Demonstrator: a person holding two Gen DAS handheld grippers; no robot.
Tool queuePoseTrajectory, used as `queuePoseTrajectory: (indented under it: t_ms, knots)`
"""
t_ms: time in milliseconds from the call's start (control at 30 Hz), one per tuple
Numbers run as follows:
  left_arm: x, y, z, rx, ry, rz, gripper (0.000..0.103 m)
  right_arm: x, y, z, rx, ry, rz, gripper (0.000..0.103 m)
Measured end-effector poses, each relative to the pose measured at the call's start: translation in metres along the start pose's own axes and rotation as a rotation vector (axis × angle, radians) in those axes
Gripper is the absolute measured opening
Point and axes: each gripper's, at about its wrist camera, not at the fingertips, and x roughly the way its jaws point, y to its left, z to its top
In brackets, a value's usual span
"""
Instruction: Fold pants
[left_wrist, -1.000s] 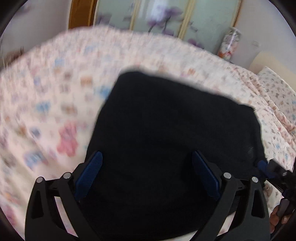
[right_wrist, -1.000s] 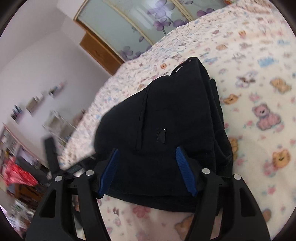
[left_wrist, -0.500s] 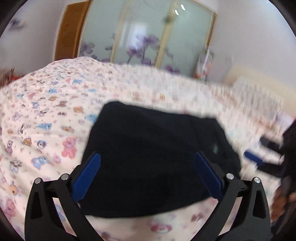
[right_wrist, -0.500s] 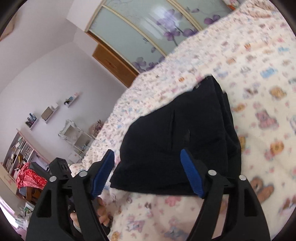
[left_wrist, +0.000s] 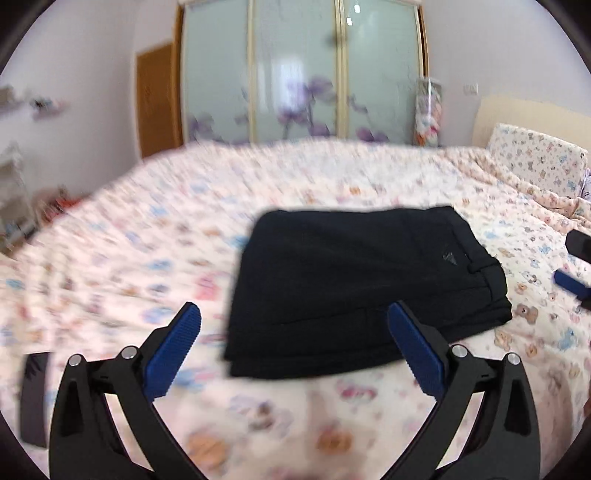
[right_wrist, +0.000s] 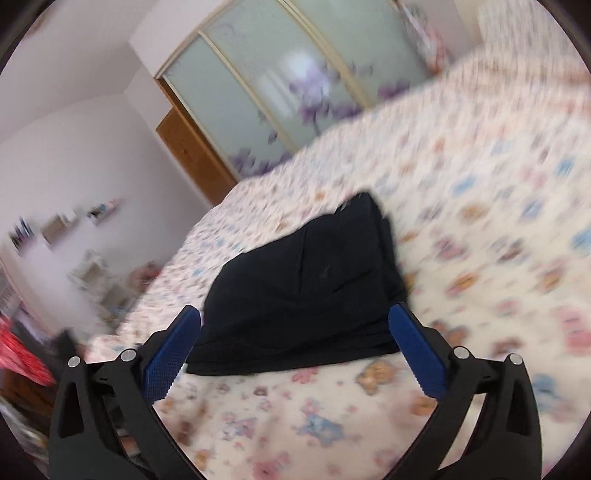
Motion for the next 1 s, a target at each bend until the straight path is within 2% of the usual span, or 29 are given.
queuePoseTrajectory:
  t_ms: [167,267,367,533,767,1000]
  knots:
    - [-0.053,0.013,-0.023,-0.035,-0.090,0.067,0.101,-0.037,0.036,-0.030,-0.220,-0.109,-0.192,0.102]
    - [-0.065,0.024,-0.036,-0.119,-0.071,0.037,0.101,-0.046,0.054,-0.052,-0.289,-0.148,-0.288,0.102]
    - [-0.064,0.028,-0.049,-0.167,-0.068,0.010,0.101,-0.046,0.053,-0.073,-0.288,-0.150,-0.334,0.102]
    - [-0.051,0.015,-0.061,-0.104,-0.023,0.010,0.101,-0.030,0.055,-0.095,-0.290,-0.089,-0.359,0.102]
    - [-0.049,0.000,-0.071,-0.009,-0.037,0.031,0.101,-0.017,0.067,-0.112,-0.363,-0.090,-0.400,0.102]
    - [-0.046,-0.001,-0.074,0.004,-0.019,0.039,0.101,-0.014,0.073,-0.117,-0.402,-0.099,-0.430,0.102]
